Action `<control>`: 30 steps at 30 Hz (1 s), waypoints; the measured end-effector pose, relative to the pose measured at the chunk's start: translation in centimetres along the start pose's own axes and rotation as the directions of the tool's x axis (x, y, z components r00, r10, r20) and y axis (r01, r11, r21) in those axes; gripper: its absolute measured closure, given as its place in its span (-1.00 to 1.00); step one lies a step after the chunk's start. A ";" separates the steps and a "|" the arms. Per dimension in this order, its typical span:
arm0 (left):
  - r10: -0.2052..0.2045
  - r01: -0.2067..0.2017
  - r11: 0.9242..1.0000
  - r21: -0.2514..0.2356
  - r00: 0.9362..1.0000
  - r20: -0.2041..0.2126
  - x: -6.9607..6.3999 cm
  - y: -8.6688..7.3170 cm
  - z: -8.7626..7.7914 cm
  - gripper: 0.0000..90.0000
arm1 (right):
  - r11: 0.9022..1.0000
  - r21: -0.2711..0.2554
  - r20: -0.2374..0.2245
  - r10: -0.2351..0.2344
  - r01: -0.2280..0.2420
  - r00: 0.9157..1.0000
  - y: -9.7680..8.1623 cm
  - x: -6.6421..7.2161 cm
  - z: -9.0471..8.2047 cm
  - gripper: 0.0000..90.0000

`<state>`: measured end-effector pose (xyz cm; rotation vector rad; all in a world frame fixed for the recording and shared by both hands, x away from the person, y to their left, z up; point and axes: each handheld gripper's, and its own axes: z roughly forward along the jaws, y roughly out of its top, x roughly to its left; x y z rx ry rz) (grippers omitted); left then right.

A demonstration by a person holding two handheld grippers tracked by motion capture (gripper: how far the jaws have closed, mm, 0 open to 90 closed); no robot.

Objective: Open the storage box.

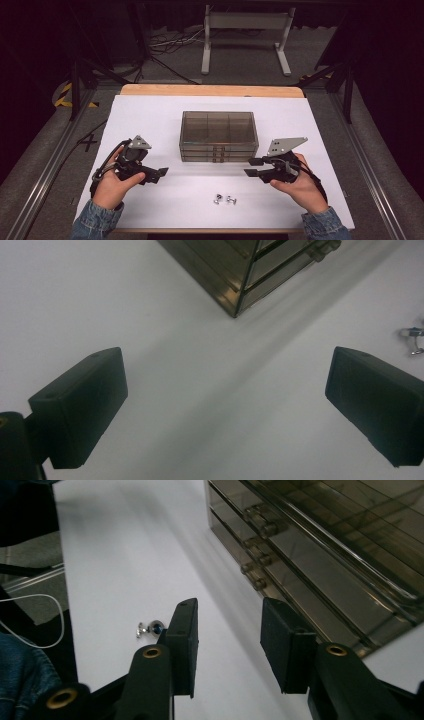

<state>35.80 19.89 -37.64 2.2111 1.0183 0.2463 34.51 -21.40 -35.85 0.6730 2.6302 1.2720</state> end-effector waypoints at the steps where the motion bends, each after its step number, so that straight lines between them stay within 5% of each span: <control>1: 0.000 0.000 1.000 -0.002 1.000 0.007 0.0 0.0 0.0 -0.92 | 1.000 -0.010 -0.013 -0.005 0.005 1.000 0.0 0.0 0.1 0.31; 11: 0.029 -0.029 0.999 -0.030 0.999 0.023 0.1 -0.2 -0.1 -0.96 | 1.000 -0.021 -0.116 -0.019 0.016 0.993 -0.4 -0.1 1.7 0.24; 15: 0.021 -0.020 0.999 -0.026 1.000 0.022 0.1 -0.2 -0.1 -0.96 | 0.995 -0.082 -0.161 -0.067 0.054 0.985 -0.7 0.1 1.9 0.26; 21: -0.010 0.010 1.000 -0.001 1.000 -0.007 0.4 -0.3 0.3 -0.95 | 0.988 -0.103 -0.151 -0.132 0.117 0.980 -0.8 0.5 2.1 0.27; 26: -0.012 0.012 1.000 -0.001 1.000 -0.005 0.4 -0.3 0.2 -0.95 | 0.975 -0.102 -0.101 -0.207 0.197 0.973 -0.8 1.0 2.2 0.30; 30: -0.012 0.012 1.000 -0.001 1.000 -0.008 0.4 -0.3 0.2 -0.95 | 0.957 -0.091 -0.027 -0.279 0.276 0.960 -0.8 1.4 2.4 0.33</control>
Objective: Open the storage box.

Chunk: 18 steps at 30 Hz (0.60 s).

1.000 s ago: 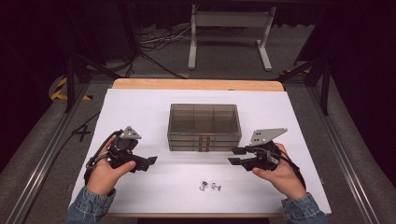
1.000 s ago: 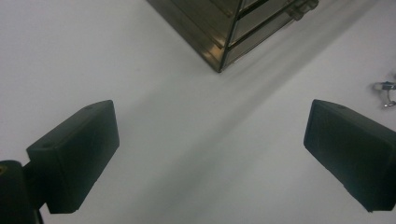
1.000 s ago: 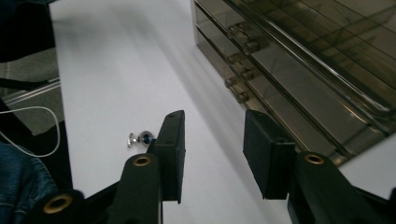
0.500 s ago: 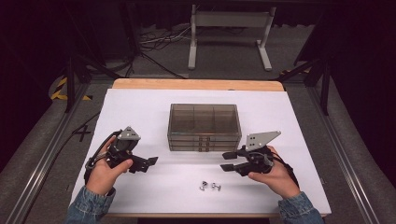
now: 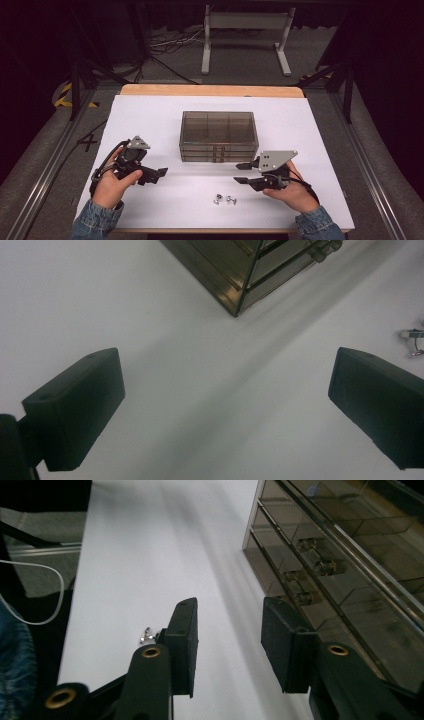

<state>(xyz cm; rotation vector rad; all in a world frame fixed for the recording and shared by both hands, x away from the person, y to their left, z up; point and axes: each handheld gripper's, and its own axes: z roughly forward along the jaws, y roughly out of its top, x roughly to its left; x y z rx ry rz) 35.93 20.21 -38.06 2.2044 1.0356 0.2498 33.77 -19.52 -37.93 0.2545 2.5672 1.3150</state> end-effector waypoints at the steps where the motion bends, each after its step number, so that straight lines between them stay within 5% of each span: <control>1: -0.001 0.001 1.000 -0.001 1.000 0.000 0.0 0.0 0.0 -0.95 | 1.000 0.005 0.017 -0.020 0.020 1.000 0.0 0.1 0.0 0.34; 6: -0.002 0.002 1.000 0.000 1.000 0.000 0.0 0.0 0.0 -0.95 | 0.992 0.050 0.119 -0.121 0.116 0.985 0.2 0.7 0.3 0.35; 10: -0.001 0.001 1.000 0.001 1.000 0.001 0.0 0.0 0.1 -0.95 | 0.983 0.066 0.159 -0.177 0.169 0.971 0.2 1.0 0.5 0.35; 18: -0.007 0.007 1.000 -0.010 1.000 -0.009 0.1 0.0 0.0 -0.95 | 0.949 0.089 0.210 -0.315 0.303 0.925 0.5 1.9 0.8 0.35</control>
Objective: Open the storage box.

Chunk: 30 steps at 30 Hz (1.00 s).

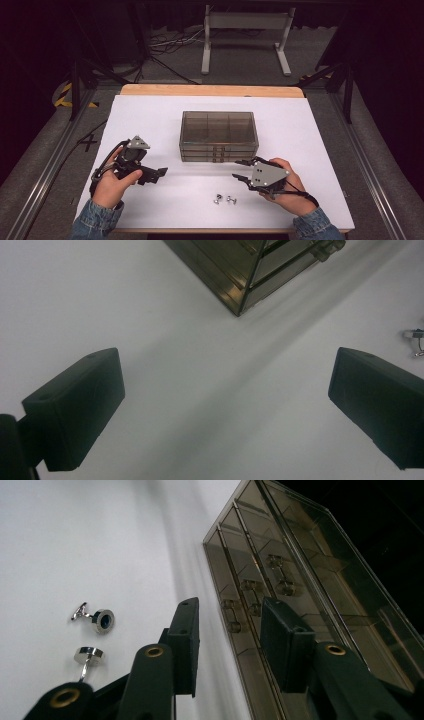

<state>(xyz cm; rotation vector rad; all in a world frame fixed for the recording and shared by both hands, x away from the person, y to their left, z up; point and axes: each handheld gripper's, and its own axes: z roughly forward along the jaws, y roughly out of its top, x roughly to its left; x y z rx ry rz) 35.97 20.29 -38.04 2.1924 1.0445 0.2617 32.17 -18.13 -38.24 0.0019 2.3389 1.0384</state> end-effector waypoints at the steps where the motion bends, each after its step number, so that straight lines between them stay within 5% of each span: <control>1: -0.005 0.005 1.000 -0.003 1.000 0.003 0.0 0.0 -0.1 -0.95 | 1.000 0.002 0.005 -0.015 0.015 1.000 0.0 0.1 0.1 0.35; 14: -0.023 0.022 0.999 -0.040 1.000 -0.015 0.3 0.0 -0.5 -0.95 | 0.990 0.038 0.086 -0.140 0.137 0.986 0.7 1.2 0.4 0.30; 24: -0.022 0.022 0.999 -0.036 1.000 -0.011 0.3 0.0 -0.5 -0.95 | 0.971 0.094 0.153 -0.231 0.219 0.961 1.1 1.9 0.6 0.30; 30: -0.019 0.019 0.999 -0.032 1.000 -0.007 0.3 0.0 -0.4 -0.95 | 0.955 0.130 0.201 -0.288 0.265 0.936 1.3 2.3 0.7 0.30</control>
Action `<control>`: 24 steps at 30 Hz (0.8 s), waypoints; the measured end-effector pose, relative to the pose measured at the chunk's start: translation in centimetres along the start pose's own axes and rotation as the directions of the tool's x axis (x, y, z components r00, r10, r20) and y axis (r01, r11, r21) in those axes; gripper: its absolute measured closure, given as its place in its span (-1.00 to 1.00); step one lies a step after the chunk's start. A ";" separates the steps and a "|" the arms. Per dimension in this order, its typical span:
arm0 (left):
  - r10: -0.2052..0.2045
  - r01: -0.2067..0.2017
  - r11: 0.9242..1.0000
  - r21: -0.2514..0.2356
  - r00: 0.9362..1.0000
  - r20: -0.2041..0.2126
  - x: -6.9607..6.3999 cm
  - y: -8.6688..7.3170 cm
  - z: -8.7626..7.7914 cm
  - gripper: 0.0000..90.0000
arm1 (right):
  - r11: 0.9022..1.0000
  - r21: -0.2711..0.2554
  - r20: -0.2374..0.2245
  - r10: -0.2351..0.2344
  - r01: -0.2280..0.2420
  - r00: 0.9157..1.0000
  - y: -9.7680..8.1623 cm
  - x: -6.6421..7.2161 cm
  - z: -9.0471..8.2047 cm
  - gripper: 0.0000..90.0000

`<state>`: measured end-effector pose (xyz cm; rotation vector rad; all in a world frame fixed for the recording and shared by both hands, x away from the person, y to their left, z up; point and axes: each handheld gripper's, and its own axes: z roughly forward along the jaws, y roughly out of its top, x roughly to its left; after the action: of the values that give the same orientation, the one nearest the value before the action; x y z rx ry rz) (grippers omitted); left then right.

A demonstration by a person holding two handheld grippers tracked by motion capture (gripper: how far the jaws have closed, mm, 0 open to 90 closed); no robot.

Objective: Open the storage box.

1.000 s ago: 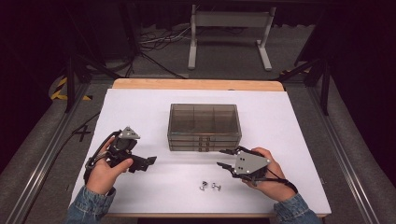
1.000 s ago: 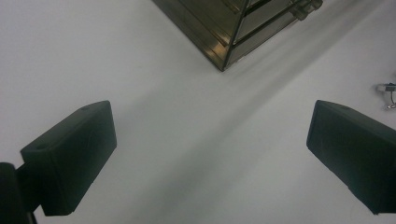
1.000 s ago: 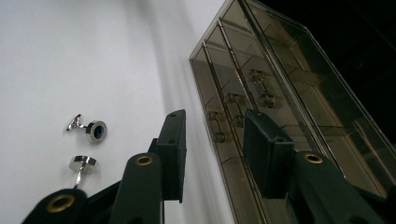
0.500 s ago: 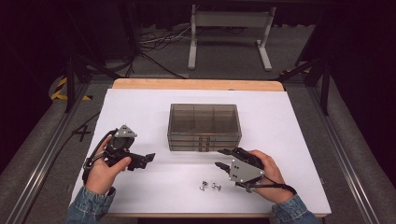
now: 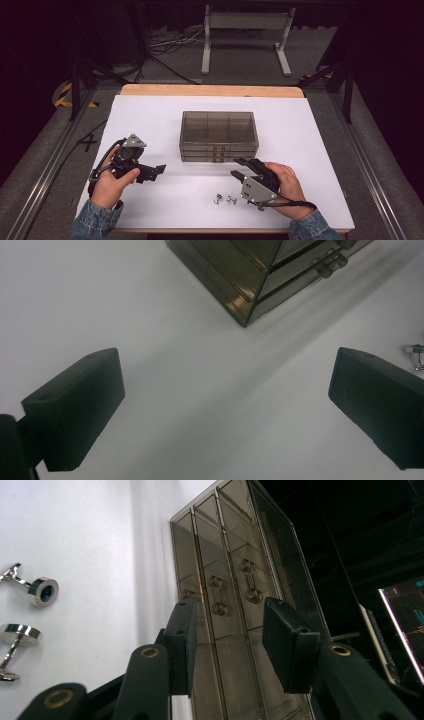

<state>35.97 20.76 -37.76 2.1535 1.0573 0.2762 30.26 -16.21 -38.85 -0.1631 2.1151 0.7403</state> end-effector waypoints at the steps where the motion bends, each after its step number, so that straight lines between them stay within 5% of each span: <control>1: 0.001 -0.001 1.000 0.000 1.000 0.000 0.0 0.0 0.0 -0.95 | 1.000 0.005 -0.002 -0.011 0.011 1.000 0.0 0.0 0.0 0.29; 12: -0.005 0.005 1.000 0.002 1.000 0.005 0.0 0.0 0.0 -0.95 | 0.991 0.071 0.067 -0.116 0.111 0.991 0.5 0.9 0.3 0.29; 24: -0.003 0.003 1.000 0.004 1.000 0.006 -0.1 0.0 0.1 -0.95 | 0.971 0.127 0.132 -0.217 0.201 0.967 1.0 1.5 0.5 0.27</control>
<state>35.95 20.65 -37.86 2.1551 1.0581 0.2661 29.32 -14.93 -39.75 -0.2593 1.9591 0.4911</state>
